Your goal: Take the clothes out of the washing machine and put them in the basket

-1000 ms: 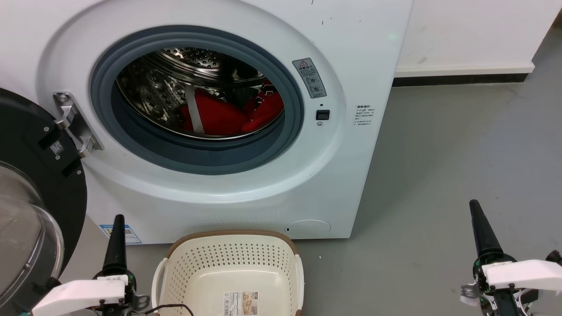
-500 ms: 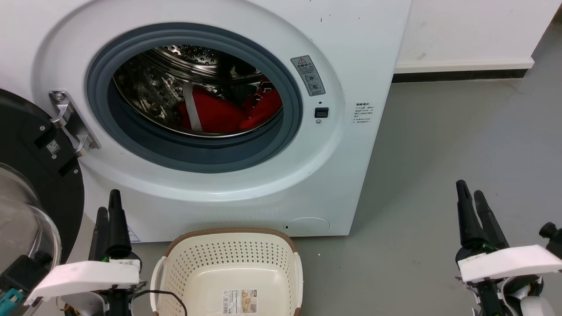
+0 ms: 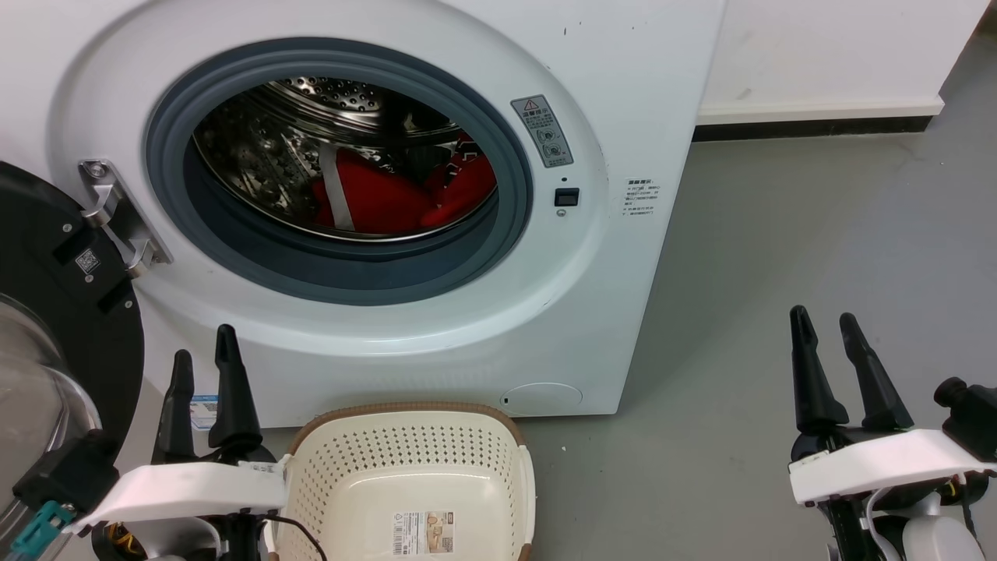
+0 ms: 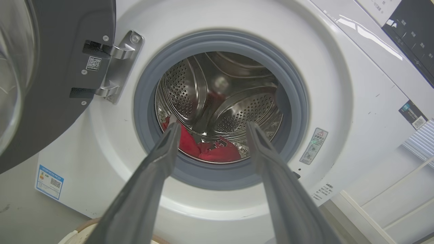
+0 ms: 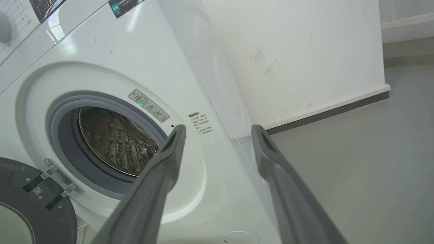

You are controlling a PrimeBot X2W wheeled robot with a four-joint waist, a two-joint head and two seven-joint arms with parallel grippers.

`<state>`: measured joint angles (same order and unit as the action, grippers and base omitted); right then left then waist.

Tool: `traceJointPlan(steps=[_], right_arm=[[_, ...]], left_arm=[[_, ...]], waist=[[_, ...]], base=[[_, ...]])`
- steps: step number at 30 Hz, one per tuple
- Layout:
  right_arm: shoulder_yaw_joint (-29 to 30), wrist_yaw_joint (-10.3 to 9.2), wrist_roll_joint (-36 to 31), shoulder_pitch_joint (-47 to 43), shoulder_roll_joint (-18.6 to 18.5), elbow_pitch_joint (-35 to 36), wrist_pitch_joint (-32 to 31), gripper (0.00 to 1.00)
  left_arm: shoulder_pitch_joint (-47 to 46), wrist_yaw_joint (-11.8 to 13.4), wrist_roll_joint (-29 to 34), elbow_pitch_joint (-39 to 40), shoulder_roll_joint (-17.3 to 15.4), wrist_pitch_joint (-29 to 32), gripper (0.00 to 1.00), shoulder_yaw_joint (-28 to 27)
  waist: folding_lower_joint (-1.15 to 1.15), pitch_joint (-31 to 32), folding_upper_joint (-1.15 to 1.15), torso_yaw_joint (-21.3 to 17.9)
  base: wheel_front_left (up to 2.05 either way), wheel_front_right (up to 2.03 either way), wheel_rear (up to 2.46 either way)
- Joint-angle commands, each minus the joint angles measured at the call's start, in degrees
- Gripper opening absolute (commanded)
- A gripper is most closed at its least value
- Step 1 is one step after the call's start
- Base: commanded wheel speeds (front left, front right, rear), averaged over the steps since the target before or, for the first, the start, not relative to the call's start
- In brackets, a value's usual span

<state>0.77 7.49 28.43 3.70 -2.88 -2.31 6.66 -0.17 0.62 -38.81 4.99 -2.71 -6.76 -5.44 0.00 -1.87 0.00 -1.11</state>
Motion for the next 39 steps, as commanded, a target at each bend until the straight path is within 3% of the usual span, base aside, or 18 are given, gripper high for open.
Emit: traceJointPlan(steps=[1, 12, 26, 39], right_arm=[[-0.19, 0.0, -2.24, 1.65, -0.03, 1.05, 0.57, 1.0], [-0.85, 0.0, -10.74, 1.37, -0.02, 1.72, 2.27, 1.0], [-1.07, 0.0, -21.15, 1.41, 0.0, 0.14, 4.21, 1.0], [-2.24, -0.01, -28.05, 1.18, 0.02, -0.68, 5.86, 1.0]], left_arm=[[0.19, 0.5, 2.09, 1.45, -0.13, -0.54, 1.0, 0.49], [0.83, 1.91, 11.2, 4.3, -0.16, -2.23, 1.0, 2.91], [2.3, -0.79, 19.41, 1.64, -0.17, -4.16, 1.0, 5.64], [3.49, 2.79, 29.26, 0.34, -2.07, -5.76, 1.0, 9.37]], waist=[[0.0, -0.03, 0.0, -0.02], [0.0, -0.32, 0.0, -0.21], [0.0, -0.87, 0.0, -0.71], [0.0, -0.99, 0.0, -1.21]], base=[[0.0, 0.0, 0.0], [0.0, 0.0, 0.0], [0.0, 0.0, 0.0], [0.0, 0.0, 0.0]])
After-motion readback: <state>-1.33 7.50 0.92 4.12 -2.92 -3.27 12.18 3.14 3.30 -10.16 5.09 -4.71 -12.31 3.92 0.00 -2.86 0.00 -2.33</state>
